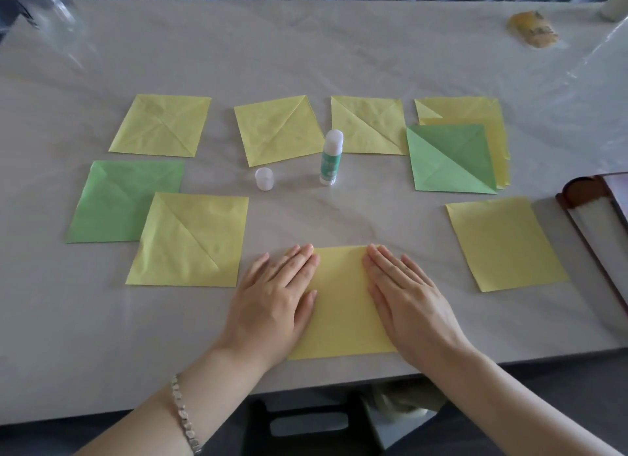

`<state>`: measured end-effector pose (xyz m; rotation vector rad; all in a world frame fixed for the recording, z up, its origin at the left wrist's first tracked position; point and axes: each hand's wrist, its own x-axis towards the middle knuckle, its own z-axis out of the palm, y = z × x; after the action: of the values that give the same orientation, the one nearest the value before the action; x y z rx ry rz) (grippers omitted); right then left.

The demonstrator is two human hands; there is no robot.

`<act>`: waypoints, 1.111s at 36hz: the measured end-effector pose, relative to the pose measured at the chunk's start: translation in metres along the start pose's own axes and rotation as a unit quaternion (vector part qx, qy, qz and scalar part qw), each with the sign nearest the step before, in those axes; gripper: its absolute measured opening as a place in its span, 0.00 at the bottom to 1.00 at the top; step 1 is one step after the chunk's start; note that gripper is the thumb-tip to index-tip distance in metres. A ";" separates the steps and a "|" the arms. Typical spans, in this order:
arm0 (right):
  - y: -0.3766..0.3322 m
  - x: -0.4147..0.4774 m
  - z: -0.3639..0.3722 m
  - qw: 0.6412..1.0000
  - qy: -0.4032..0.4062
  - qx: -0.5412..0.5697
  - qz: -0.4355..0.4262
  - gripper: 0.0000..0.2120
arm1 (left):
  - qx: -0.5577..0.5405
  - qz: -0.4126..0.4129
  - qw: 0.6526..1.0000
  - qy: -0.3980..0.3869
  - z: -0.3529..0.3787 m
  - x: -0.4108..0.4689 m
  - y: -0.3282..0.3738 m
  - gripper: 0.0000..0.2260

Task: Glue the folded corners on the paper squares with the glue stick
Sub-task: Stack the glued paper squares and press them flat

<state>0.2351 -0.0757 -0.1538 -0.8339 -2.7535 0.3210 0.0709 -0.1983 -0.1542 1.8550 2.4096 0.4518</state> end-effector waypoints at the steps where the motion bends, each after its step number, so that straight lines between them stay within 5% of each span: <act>1: 0.001 0.001 -0.001 1.000 0.002 0.000 -0.007 0.25 | 0.003 -0.001 1.000 0.000 -0.001 0.000 0.001 0.20; 7: 0.021 0.021 -0.005 0.992 0.064 0.102 -0.025 0.15 | 0.029 -0.004 1.000 -0.005 0.003 0.009 0.010 0.20; 15: 0.025 0.060 0.000 0.987 -0.001 0.158 0.030 0.17 | 0.005 0.067 0.998 0.016 0.018 0.009 0.002 0.20; 22: 0.034 0.054 -0.002 0.993 -0.028 0.111 -0.004 0.34 | 0.019 0.067 0.997 -0.023 0.017 0.007 0.000 0.24; 40: 0.041 -0.014 -0.010 0.989 -0.111 0.007 -0.098 0.46 | 0.027 0.065 0.997 -0.036 0.014 0.007 0.001 0.28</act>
<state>0.2707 -0.0494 -0.1579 -0.5470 -3.0045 0.4175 0.0732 -0.1890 -0.1668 2.0216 2.2871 0.3244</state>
